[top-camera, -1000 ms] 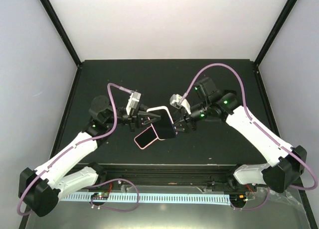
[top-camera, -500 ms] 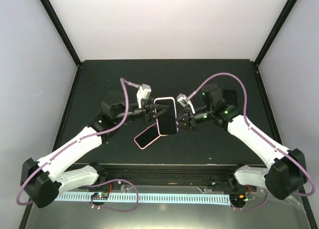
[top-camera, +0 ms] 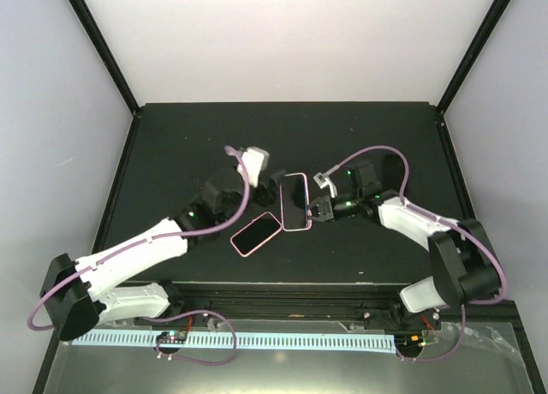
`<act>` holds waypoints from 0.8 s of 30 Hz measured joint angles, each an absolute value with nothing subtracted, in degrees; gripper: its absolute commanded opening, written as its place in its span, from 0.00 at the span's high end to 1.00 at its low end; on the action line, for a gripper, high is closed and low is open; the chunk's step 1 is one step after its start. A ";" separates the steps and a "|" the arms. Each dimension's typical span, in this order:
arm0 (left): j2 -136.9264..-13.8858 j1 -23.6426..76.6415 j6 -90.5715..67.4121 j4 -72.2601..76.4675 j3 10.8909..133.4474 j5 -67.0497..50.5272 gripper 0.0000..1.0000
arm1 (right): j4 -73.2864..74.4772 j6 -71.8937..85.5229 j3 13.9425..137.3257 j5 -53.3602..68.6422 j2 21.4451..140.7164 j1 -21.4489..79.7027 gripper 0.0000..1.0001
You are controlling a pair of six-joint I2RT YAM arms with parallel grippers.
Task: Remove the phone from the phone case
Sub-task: Remove the phone case from the phone.
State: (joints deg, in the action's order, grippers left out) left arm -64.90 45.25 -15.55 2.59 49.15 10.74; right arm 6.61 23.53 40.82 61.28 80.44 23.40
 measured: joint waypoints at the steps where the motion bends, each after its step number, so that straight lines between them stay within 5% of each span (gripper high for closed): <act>1: -65.01 47.90 -14.24 2.70 48.21 13.26 0.32 | 6.76 24.34 41.91 60.23 82.65 23.38 0.99; 10: -74.06 67.92 -2.46 3.20 41.28 28.08 0.27 | 9.80 30.17 42.50 47.97 84.27 23.35 0.99; 24: -91.83 71.77 3.01 3.49 50.15 41.28 0.36 | 12.45 31.68 43.42 47.05 88.01 23.35 0.99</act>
State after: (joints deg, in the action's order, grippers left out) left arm -91.83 71.77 3.01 3.49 50.15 41.28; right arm 12.45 31.68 43.42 47.05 88.01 23.35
